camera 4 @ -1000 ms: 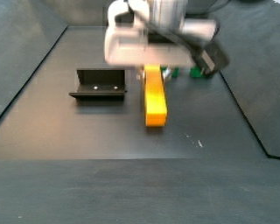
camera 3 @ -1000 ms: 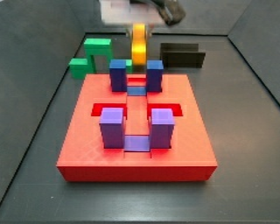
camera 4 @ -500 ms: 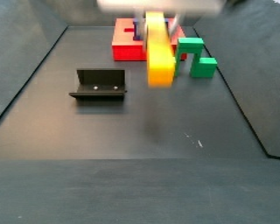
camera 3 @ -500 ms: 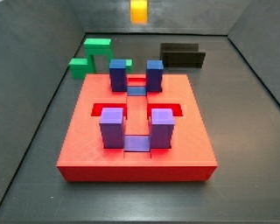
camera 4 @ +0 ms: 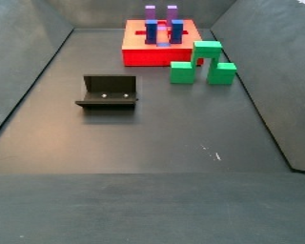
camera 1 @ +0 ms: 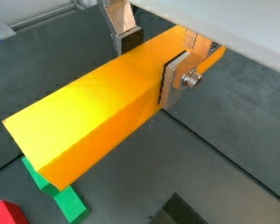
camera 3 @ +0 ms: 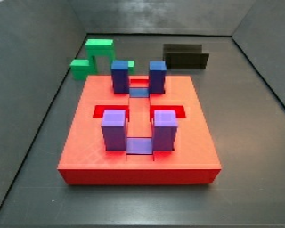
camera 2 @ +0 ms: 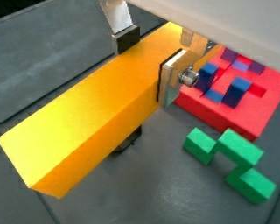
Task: Pick up the yellow object. Move up. Move to above the board. Insert the yellow object.
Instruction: Move to above the board.
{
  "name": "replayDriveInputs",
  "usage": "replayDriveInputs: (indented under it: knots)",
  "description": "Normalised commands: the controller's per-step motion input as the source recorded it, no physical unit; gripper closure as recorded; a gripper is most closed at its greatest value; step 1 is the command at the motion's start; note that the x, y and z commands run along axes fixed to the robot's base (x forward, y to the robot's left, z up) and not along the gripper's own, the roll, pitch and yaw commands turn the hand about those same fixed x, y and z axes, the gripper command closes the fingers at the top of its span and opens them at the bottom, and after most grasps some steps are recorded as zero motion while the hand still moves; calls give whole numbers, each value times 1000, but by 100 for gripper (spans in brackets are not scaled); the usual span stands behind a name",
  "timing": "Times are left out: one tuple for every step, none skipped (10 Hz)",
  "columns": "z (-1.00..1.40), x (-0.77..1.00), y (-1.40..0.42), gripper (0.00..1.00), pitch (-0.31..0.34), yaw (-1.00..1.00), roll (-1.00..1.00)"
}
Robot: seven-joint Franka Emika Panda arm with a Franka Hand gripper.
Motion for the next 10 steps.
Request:
replayDriveInputs:
  knots:
    - [197,-21,-1400,100,374,-92,24]
    - [195,-25,-1400,100,373,-85,23]
    - [209,-22,-1400,100,273,-37,39]
    - [207,-16,-1400,100,191,-1,-2]
    - [208,-10,-1400,100,143,-2,-2]
    - [213,-4,-1400,100,124,-4,12]
    - [225,23,-1400,100,116,8,0]
    - [224,41,-1400,100,119,15,10]
    - [237,98,-1400,100,134,9,-1]
    - [150,76,-840,100,141,7,0]
